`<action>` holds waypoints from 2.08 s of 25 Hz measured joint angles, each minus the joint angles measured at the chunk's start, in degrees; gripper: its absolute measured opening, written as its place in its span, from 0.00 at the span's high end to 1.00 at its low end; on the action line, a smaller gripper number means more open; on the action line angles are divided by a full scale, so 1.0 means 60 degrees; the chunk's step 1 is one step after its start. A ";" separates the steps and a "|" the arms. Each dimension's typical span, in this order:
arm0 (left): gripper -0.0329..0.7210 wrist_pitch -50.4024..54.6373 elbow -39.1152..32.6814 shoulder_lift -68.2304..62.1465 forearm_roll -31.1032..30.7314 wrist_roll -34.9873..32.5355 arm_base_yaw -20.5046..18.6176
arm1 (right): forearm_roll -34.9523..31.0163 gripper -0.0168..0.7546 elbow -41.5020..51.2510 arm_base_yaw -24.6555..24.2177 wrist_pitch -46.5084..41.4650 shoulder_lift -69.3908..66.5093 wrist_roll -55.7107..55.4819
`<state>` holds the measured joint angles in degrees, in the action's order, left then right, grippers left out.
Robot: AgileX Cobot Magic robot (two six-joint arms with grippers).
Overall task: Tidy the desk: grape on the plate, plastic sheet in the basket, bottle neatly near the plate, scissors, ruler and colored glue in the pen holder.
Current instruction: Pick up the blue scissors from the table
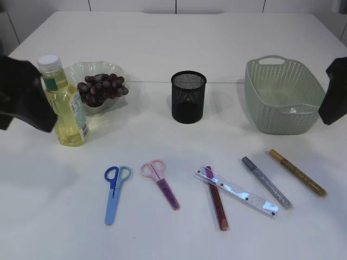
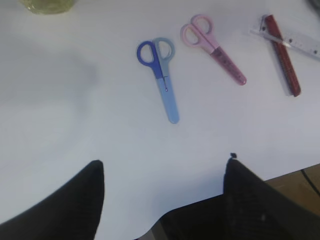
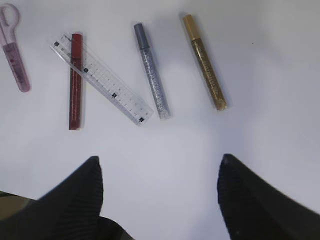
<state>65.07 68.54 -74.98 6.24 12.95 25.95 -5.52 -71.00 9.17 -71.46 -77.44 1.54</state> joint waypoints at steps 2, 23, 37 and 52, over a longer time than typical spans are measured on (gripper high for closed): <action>0.24 -0.0049 0.0000 -0.0636 -0.0217 0.0300 0.0233 | 0.0142 0.26 0.0000 0.0000 0.0000 -0.0061 0.0000; 0.31 -0.2160 0.0640 -0.5348 0.0182 0.1625 0.0715 | 0.0523 0.26 0.0000 0.0000 0.0022 -0.0440 -0.0012; 0.34 -0.1740 0.1025 -0.6222 0.0599 0.1813 0.0715 | 0.0485 0.26 0.0000 0.0000 0.0026 -0.0440 -0.0012; 0.36 -0.1833 0.1025 -0.6610 0.0403 0.1925 0.0715 | 0.0404 0.26 0.0000 0.0000 0.0026 -0.0440 -0.0012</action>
<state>54.07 74.69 -114.64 8.66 24.50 30.24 -3.10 -71.00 9.17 -71.31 -80.08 1.47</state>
